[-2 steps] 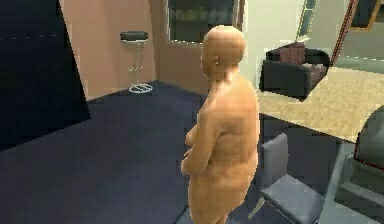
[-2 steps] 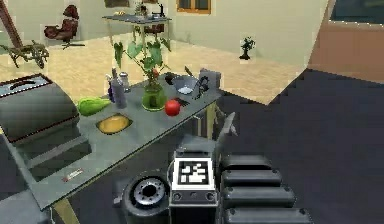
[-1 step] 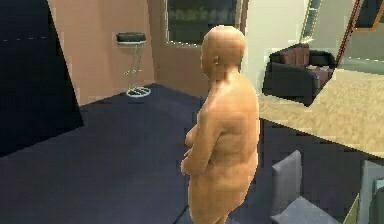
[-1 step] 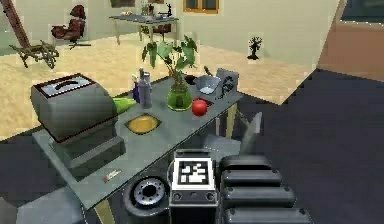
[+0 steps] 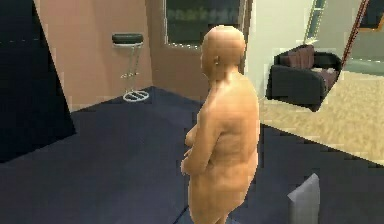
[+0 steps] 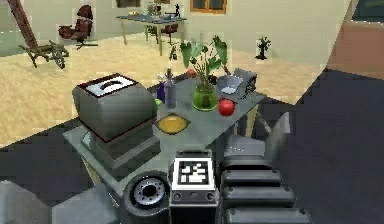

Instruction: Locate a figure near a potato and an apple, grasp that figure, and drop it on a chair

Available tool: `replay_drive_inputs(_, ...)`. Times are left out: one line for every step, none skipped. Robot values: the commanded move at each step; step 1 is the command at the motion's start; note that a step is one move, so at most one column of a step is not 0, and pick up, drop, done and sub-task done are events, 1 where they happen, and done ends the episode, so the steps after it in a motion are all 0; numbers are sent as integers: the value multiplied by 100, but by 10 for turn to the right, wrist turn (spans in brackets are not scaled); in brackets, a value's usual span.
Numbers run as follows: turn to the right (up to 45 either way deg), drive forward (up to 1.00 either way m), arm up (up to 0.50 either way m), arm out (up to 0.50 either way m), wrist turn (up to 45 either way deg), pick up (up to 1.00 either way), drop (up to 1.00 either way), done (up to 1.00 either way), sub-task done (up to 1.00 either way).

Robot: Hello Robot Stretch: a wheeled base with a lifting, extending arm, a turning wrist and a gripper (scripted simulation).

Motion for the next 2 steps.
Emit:
replay_drive_inputs(-120,0,0,0,0,0,0,0,0)
replay_drive_inputs(0,45,0,0,0,0,0,0,0)
